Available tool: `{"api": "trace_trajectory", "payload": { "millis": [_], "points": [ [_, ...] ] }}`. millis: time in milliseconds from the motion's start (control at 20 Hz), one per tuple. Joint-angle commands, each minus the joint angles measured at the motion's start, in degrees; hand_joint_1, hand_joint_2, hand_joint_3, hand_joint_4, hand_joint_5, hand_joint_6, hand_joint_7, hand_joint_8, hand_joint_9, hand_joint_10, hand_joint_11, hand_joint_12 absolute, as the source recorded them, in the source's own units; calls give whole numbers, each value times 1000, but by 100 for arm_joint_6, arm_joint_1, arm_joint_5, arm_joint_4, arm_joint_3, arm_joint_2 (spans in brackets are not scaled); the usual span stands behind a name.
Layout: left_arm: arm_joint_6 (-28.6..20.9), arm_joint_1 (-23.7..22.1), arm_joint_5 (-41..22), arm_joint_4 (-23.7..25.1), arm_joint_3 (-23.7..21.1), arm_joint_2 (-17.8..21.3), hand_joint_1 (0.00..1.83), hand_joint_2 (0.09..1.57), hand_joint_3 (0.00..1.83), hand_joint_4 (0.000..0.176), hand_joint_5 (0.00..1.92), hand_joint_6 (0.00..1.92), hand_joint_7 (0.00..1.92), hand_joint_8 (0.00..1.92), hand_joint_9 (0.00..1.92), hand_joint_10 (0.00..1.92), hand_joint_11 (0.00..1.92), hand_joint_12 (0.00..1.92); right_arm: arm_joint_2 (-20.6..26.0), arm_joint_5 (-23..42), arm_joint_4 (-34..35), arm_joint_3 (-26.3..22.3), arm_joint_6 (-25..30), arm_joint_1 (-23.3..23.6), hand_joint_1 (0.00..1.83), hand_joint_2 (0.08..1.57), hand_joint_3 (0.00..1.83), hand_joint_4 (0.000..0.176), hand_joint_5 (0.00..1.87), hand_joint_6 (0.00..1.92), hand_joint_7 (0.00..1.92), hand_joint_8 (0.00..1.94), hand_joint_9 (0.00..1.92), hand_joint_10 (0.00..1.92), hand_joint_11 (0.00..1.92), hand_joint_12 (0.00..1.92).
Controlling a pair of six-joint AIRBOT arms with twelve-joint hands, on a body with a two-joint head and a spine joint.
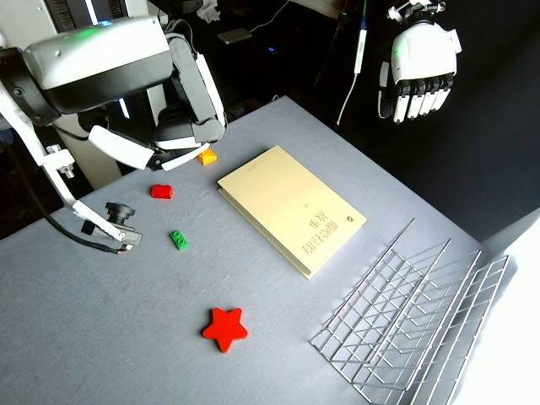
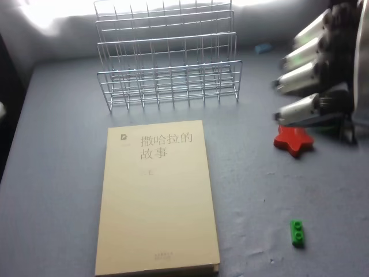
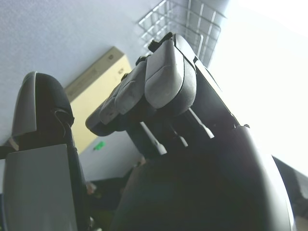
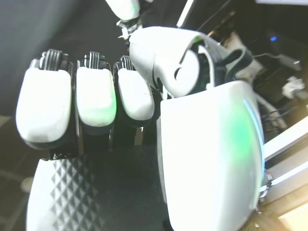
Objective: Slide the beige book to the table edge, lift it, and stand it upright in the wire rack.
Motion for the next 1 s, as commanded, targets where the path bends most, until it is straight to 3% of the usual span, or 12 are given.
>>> {"api": "trace_trajectory", "payload": {
  "millis": [0,50,100,200,350,550,650,850,950],
  "points": [
    [30,-68,-442,-226,-5,77,84,1098,9,0,248,7,270,4,219,13,0,496,-69,629,388,-86,-57,-273,168,1032,12,0,176,6,201,4,239,24,0,640],
    [30,-83,-441,-168,-3,83,39,1104,6,0,236,2,261,1,214,6,0,482,26,648,991,-257,-562,-547,152,1048,10,0,163,2,189,1,228,11,0,604],
    [30,-93,-441,-147,2,78,40,1108,5,0,236,1,262,1,214,4,0,467,51,491,945,-300,-500,-512,156,1048,7,0,164,2,188,1,222,6,0,598],
    [30,-99,-441,-141,27,43,44,1106,1,0,195,0,231,0,195,1,0,418,-41,446,879,-268,-314,-414,198,1025,0,0,213,10,238,8,265,13,0,759],
    [30,-97,-440,-83,36,50,47,1101,0,0,220,4,254,2,221,4,0,488,-69,378,696,-268,-219,-403,105,1053,4,0,196,2,212,2,248,0,0,743],
    [28,-100,-496,-83,88,24,48,1095,0,0,220,2,247,3,205,2,0,481,-64,299,400,-232,199,-509,112,1046,0,0,199,1,215,1,246,1,0,819],
    [14,-108,-520,-76,107,29,51,1097,0,0,199,7,236,5,187,8,0,382,-58,57,205,-139,469,-539,144,1040,0,0,200,5,210,11,221,18,0,670],
    [14,-110,-520,-62,91,39,55,1094,0,0,209,6,251,5,209,7,0,461,-43,-344,-112,36,718,-511,131,1042,0,0,218,7,227,8,236,14,0,703],
    [14,-95,-535,-62,99,31,64,1094,0,0,186,0,228,0,197,0,0,436,-35,-502,-593,79,1245,-492,103,1044,1,0,220,2,227,2,237,6,0,697]
  ]
}}
